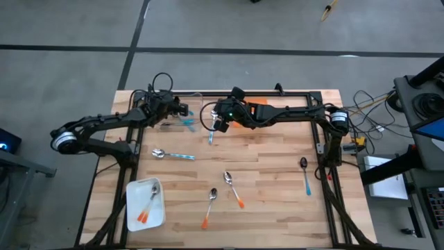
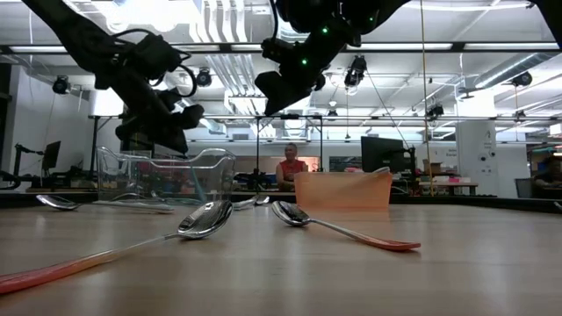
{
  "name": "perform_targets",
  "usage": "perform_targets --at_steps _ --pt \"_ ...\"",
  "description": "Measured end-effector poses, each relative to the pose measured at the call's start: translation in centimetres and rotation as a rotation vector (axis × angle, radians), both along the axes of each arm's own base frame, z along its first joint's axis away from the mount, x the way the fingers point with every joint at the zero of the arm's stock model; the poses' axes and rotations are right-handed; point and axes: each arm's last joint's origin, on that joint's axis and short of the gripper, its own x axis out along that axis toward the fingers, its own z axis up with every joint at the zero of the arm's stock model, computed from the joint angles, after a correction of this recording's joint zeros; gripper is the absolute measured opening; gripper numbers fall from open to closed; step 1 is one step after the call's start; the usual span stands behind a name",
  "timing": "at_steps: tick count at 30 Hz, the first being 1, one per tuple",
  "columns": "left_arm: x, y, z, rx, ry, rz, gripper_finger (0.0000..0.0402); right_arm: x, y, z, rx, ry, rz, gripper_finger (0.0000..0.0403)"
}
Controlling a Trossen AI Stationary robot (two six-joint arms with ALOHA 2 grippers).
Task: Sort silverware by color (type)
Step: Put the blue spoon into the transparent bin
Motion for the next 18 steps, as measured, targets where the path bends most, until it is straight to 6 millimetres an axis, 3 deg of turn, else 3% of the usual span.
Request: perform_targets --at_steps 18 --pt "0.05 0.03 -0.04 0.002 0.002 0.000 0.0024 -0.04 0.01 -0.06 0.008 0.000 -0.005 0.0144"
